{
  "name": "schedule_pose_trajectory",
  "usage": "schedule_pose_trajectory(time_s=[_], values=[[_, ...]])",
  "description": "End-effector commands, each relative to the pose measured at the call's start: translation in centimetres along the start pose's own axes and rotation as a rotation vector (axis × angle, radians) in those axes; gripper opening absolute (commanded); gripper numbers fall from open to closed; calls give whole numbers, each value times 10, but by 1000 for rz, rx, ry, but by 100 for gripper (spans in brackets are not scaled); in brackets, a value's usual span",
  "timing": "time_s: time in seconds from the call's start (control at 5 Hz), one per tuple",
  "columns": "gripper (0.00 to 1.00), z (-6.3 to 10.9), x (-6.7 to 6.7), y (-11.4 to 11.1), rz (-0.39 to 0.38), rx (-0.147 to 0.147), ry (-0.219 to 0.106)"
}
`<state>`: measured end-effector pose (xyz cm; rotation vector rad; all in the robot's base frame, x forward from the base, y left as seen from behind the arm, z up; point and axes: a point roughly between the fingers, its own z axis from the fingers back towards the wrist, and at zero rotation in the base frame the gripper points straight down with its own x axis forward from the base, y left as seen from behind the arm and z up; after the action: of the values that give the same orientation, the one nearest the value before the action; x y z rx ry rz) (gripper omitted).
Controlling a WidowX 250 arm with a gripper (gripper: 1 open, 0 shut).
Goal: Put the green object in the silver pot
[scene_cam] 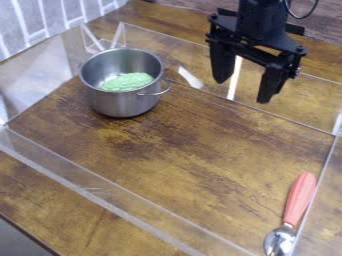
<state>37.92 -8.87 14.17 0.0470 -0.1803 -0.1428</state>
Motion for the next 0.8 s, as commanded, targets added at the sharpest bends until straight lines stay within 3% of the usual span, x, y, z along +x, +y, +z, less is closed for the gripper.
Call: schedule_pose_trajectory(time_s=[0.0,0.2,0.4,0.6], values=[[100,20,8,-16,-7,-17,-69],[100,15,4,-26,-7,-25,-34],[100,14,-1,-13,52,13,-22],[100,16,-4,2,94,31,-23]])
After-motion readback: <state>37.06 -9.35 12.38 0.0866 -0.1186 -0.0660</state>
